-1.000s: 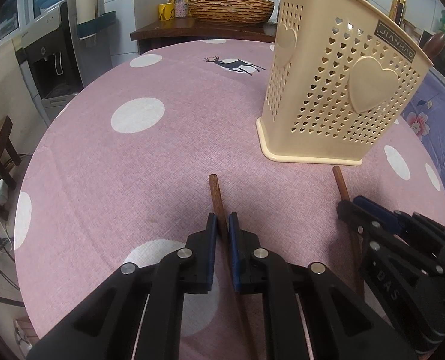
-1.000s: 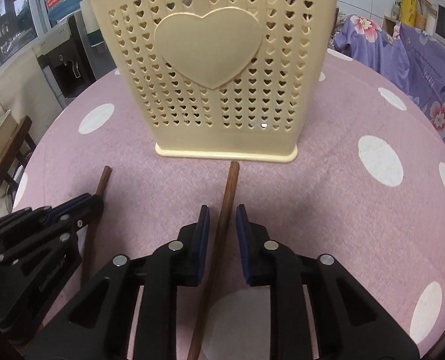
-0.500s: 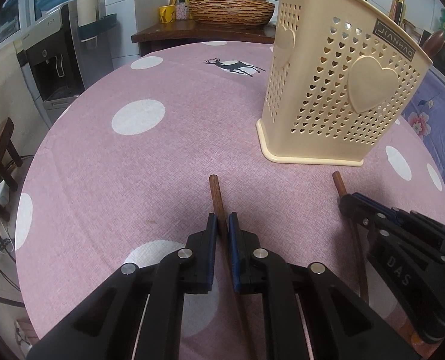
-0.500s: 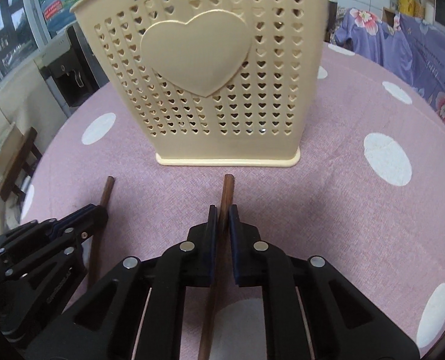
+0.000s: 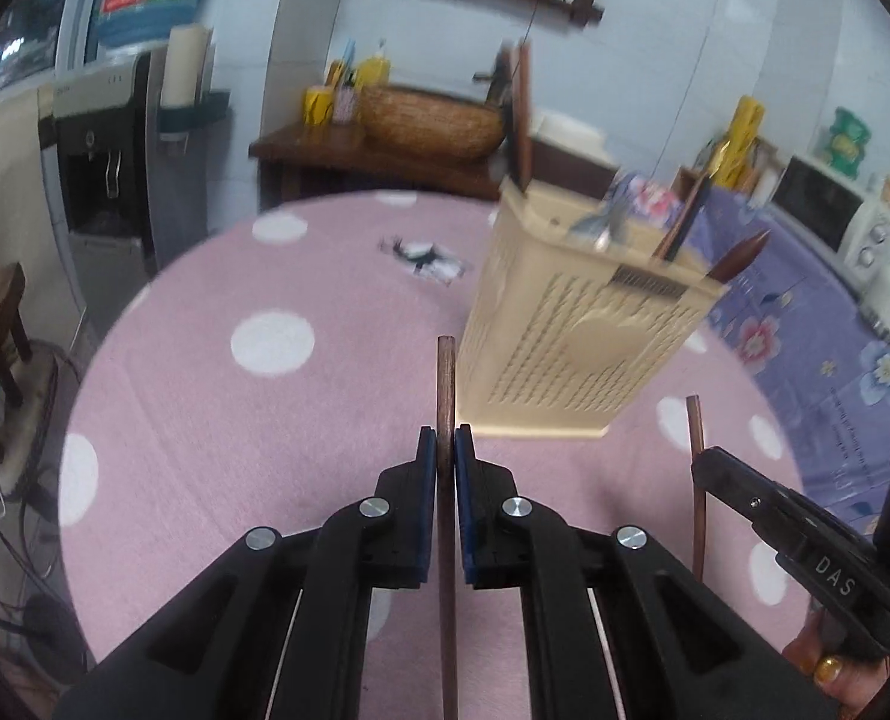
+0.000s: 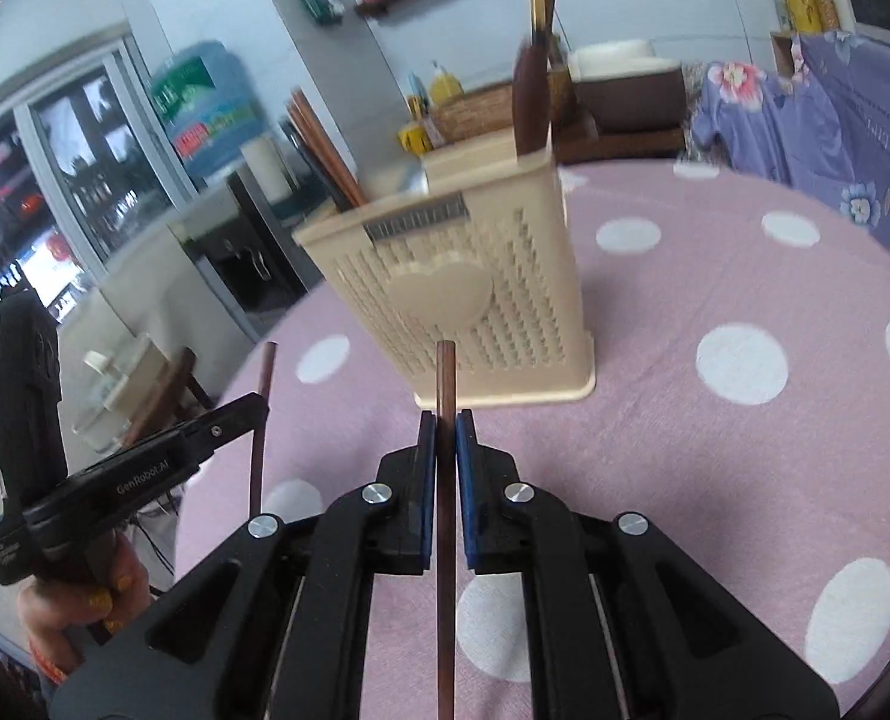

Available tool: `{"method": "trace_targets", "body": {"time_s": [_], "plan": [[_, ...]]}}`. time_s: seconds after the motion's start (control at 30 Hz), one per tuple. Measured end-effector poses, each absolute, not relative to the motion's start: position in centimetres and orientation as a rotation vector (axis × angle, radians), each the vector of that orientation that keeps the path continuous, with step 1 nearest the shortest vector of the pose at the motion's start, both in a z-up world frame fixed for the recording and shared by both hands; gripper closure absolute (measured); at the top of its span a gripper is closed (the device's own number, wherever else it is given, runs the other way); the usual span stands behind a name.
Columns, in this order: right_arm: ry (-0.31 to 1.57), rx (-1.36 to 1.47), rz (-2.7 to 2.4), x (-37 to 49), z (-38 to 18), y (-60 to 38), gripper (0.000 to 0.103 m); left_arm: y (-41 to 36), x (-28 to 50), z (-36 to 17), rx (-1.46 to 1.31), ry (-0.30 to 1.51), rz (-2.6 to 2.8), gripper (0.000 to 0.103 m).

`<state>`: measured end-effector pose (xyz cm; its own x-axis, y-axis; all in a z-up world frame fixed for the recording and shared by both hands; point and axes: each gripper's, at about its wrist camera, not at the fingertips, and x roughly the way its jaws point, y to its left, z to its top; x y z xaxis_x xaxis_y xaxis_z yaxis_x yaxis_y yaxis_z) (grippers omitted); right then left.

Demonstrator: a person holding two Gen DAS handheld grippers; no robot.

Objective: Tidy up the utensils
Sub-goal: 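Lift both wooden chopsticks and lower them into the cream holder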

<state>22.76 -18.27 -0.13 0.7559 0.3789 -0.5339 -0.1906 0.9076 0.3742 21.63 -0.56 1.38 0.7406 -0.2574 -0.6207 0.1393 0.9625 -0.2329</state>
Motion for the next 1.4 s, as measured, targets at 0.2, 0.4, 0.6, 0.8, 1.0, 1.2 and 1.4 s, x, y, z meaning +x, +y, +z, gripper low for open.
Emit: {"method": "trace_targets", "body": {"time_s": [0.2, 0.4, 0.6, 0.8, 1.0, 1.2, 1.4], "plan": [[0.495, 0.321, 0.355, 19.5, 4.7, -20.3, 0.095, -0.8, 19.1, 6.2, -0.157, 0.545, -0.238, 0.095], [0.460, 0.314, 0.358, 18.9, 6.1, -20.6, 0.095, -1.2, 19.2, 6.6, -0.149, 0.513, -0.242, 0.095], [0.443, 0.300, 0.366, 18.4, 6.7, -20.4, 0.095, -0.8, 18.8, 7.0, -0.159, 0.498, -0.250, 0.096], [0.435, 0.272, 0.380, 18.5, 7.3, -19.7, 0.095, -0.6, 18.8, 7.6, -0.164, 0.480, -0.262, 0.096], [0.425, 0.247, 0.388, 18.7, 8.2, -19.2, 0.095, -1.0, 19.0, 8.6, -0.151, 0.459, -0.278, 0.096], [0.395, 0.231, 0.401, 19.7, 10.7, -19.1, 0.095, -0.9, 19.8, 11.9, -0.154, 0.443, -0.336, 0.096], [0.249, 0.174, 0.360, 22.1, 18.4, -18.8, 0.095, -1.1, 21.6, 19.2, -0.166, 0.331, -0.351, 0.096]]}}
